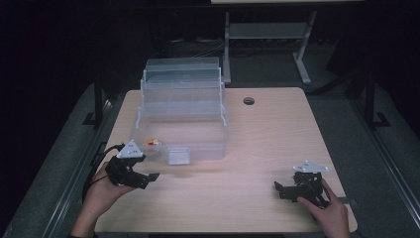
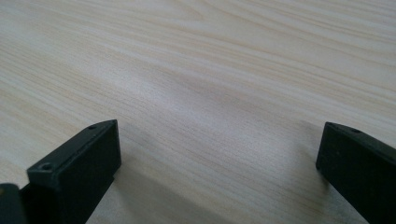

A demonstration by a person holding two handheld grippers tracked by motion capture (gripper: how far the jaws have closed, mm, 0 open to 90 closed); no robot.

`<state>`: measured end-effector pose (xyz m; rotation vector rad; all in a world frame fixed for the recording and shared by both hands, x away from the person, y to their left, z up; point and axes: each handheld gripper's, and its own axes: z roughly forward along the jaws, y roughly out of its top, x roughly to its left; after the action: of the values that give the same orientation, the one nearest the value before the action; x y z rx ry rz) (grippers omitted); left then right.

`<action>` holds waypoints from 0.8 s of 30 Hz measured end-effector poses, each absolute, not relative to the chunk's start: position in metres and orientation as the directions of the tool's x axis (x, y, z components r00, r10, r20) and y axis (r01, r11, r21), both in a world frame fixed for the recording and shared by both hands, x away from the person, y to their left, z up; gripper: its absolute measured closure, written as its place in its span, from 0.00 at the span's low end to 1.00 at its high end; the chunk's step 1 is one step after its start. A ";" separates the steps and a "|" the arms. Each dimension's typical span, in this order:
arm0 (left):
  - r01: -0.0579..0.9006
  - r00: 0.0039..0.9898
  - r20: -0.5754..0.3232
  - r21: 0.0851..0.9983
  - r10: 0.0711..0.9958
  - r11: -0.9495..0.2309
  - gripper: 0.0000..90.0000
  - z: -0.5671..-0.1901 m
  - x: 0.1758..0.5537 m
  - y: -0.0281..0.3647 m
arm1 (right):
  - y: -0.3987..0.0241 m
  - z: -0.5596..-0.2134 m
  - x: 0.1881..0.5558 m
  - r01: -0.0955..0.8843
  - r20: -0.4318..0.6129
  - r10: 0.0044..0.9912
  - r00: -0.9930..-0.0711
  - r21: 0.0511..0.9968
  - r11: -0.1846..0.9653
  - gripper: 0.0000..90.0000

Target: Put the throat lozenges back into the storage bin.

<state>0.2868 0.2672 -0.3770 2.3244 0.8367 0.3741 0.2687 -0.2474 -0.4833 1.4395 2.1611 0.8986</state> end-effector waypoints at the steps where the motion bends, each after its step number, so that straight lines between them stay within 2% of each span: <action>1: 0.471 0.758 0.050 0.648 0.651 -0.598 0.21 -0.377 0.287 0.267 | -0.247 -0.483 0.269 0.667 0.028 0.918 -0.396 0.696 0.266 0.00; 24: 0.460 0.759 0.048 0.666 0.649 -0.587 0.20 -0.429 0.272 0.272 | -0.247 -0.483 0.269 0.667 0.028 0.918 -0.396 0.696 0.267 0.00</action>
<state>0.2718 0.2721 -0.4293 2.3029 0.8262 0.3788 0.2687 -0.2474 -0.4833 1.4394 2.1613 0.8985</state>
